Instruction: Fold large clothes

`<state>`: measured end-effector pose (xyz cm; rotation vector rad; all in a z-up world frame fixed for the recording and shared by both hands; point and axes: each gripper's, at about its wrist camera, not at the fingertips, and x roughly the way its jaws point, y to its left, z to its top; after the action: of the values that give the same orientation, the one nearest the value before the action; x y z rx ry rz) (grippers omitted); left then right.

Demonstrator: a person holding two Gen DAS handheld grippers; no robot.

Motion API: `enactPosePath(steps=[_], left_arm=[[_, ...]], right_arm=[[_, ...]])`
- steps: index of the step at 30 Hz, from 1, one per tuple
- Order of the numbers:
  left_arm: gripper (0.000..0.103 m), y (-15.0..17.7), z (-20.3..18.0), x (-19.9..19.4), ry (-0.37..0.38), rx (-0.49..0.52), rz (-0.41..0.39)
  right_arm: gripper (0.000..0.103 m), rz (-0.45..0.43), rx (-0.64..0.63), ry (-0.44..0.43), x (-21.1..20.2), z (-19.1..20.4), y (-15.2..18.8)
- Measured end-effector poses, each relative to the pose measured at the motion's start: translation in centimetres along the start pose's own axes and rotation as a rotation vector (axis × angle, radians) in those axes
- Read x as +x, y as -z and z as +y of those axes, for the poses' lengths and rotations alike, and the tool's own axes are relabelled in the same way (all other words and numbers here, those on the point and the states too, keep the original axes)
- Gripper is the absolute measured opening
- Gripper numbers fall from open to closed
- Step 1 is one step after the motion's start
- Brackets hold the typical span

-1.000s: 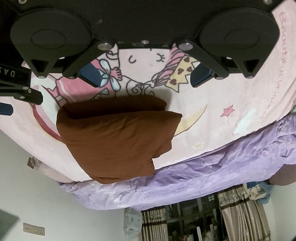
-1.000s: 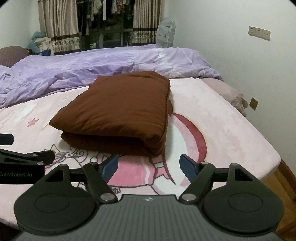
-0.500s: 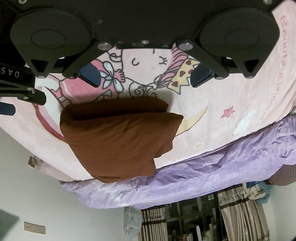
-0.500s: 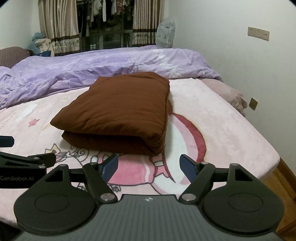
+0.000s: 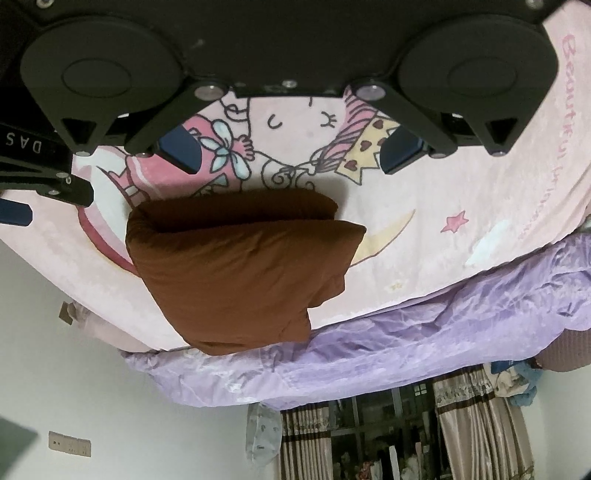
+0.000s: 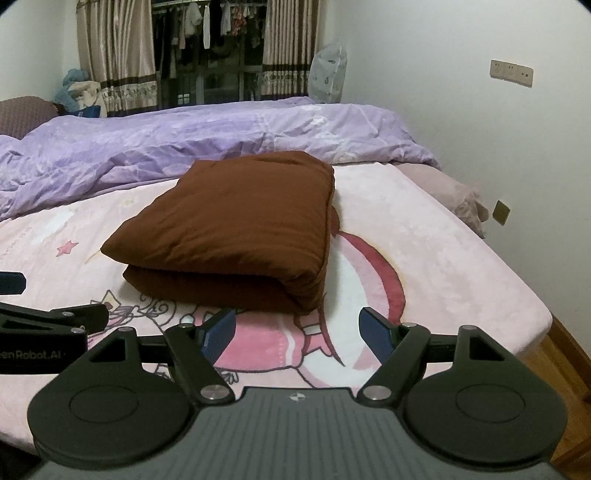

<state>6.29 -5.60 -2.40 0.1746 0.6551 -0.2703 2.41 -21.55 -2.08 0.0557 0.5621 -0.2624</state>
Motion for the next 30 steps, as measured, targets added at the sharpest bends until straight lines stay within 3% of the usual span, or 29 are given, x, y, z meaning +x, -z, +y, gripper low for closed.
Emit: enactPosePath(steps=[30], left_arm=[[0.103, 0.6, -0.7, -0.4, 0.022, 0.0, -0.003]], right_arm=[[0.09, -0.007, -0.001, -0.009, -0.6, 1.2, 0.6]])
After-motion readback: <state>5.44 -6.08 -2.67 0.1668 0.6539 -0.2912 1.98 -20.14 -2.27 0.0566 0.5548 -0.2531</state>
